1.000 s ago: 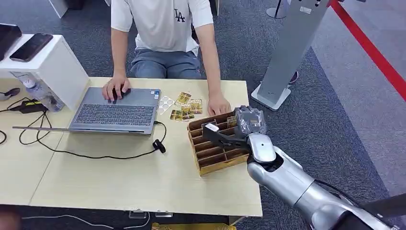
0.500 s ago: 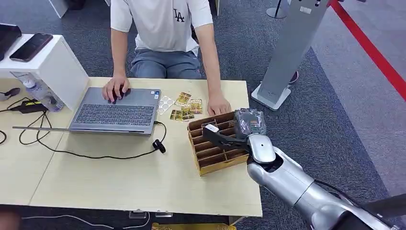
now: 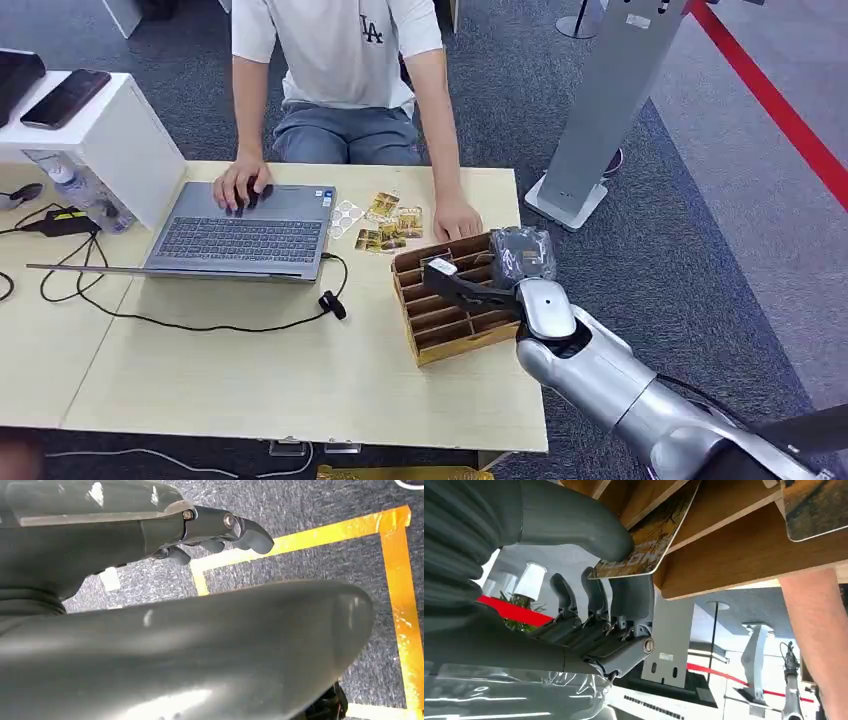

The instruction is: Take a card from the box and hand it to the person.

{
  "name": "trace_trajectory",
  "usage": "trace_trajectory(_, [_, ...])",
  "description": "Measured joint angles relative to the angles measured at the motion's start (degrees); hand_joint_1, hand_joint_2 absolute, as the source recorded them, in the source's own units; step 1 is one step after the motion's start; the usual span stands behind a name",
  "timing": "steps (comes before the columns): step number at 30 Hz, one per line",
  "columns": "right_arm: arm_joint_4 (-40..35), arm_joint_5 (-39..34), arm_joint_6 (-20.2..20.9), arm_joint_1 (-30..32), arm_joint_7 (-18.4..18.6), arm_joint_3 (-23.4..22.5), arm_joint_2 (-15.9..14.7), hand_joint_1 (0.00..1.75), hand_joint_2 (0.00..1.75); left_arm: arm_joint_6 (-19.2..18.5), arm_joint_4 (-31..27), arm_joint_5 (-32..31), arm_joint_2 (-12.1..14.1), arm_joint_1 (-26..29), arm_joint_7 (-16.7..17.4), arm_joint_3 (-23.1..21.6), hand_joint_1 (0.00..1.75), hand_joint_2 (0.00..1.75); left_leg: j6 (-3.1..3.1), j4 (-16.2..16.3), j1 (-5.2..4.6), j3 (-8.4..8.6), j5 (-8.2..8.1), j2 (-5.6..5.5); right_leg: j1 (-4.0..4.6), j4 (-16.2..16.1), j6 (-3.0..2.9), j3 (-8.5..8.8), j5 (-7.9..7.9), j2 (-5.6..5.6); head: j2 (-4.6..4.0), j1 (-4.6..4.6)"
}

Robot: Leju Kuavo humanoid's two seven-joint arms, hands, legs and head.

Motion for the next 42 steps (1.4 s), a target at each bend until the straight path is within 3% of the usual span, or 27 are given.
trace_trajectory(14, [-0.5,-3.0,1.6,-0.8,1.4,0.3,-0.1,1.38,1.75,0.0,0.0,-0.4,0.0,0.2,-1.1,0.0,0.00,0.00,0.00,0.0,0.00,0.01,0.00,0.00,0.00,0.0,0.00,-0.01,0.00,0.00,-0.02,-0.04])
trace_trajectory(17, [-3.5,-3.8,3.0,-0.9,3.9,0.3,-0.8,1.38,1.75,0.5,0.0,0.1,0.0,0.4,-0.8,0.0,0.00,0.00,0.00,0.0,0.00,0.01,0.00,0.01,0.00,0.0,0.00,-0.02,0.00,0.02,-0.02,0.00])
trace_trajectory(22, [-11.6,-1.8,3.7,-0.9,4.5,-0.4,-2.9,1.38,1.75,0.5,0.0,0.6,0.1,0.7,-0.8,0.0,0.00,0.00,0.00,0.0,0.00,0.02,0.00,0.02,0.00,0.0,0.00,-0.05,0.00,0.02,-0.02,0.00])
trace_trajectory(28, [-24.0,9.1,-5.3,1.3,3.8,-3.7,-4.9,1.38,1.75,0.5,0.0,1.0,0.1,0.9,-0.8,0.0,0.00,0.00,-0.01,0.0,0.00,0.02,-0.01,0.02,0.00,0.0,0.00,-0.05,0.00,0.03,-0.02,-0.04])
trace_trajectory(33, [-33.2,13.1,-8.4,5.5,0.4,-6.2,-5.6,1.38,1.75,0.6,0.0,0.8,0.0,1.0,-1.0,0.0,0.00,0.00,-0.01,0.0,0.00,-0.01,-0.01,0.01,0.00,0.0,0.00,-0.04,-0.01,0.03,0.00,0.02])
trace_trajectory(38, [-34.7,14.9,-17.4,8.7,-5.8,-6.8,-5.0,1.38,1.75,0.6,0.0,0.5,-0.1,0.6,-1.0,0.0,0.00,0.00,0.00,0.0,0.00,0.01,-0.01,0.02,0.00,0.0,0.00,0.00,-0.01,0.02,0.00,-0.07])
trace_trajectory(42, [-33.9,15.1,-22.1,10.3,-9.0,-6.8,-4.1,1.38,1.75,0.6,0.0,0.1,-0.1,0.2,-1.0,0.0,0.00,0.00,0.00,0.0,0.00,0.01,0.00,0.02,0.00,0.0,0.00,0.00,0.00,0.02,0.00,-0.07])
